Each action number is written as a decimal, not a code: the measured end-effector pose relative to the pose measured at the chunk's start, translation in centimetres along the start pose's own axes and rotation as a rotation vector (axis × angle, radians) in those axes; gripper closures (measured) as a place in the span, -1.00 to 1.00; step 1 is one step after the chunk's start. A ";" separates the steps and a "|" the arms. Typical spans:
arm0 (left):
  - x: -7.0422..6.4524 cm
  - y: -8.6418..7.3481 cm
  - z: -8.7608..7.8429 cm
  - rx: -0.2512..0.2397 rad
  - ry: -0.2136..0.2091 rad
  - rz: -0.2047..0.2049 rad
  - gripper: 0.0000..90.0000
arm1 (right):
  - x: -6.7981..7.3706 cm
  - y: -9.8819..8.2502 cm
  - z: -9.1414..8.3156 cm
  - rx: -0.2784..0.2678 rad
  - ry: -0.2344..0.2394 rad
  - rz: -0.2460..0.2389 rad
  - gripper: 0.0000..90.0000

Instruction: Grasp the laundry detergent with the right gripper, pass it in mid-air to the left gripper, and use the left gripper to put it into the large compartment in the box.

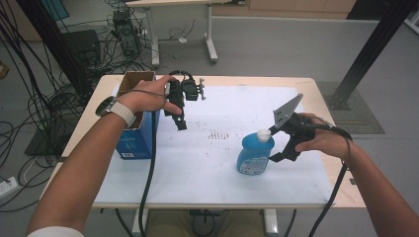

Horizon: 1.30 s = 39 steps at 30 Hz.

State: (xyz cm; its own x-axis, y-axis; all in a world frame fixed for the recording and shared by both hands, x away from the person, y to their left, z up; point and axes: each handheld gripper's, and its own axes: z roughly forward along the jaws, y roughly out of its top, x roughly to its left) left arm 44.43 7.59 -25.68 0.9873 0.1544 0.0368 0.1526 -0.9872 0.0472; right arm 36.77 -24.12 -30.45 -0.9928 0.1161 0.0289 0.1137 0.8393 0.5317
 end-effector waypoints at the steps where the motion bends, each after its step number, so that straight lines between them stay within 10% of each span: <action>1: 0.0 0.0 0.0 -0.002 0.000 -0.001 -0.76 | 0.0 0.0 0.0 0.000 0.000 0.000 -0.83; 39: 0.0 0.1 0.9 -0.001 -0.013 -0.001 -0.76 | 0.1 -1.6 1.7 -0.067 -0.027 0.030 -0.88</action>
State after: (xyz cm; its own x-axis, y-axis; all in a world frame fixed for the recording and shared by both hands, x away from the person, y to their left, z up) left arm 44.49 7.41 -26.56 0.9877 0.1544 0.0242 0.1531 -0.9870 0.0482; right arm 36.53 -24.59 -32.71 -0.9875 0.1558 0.0236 0.1399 0.7980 0.5862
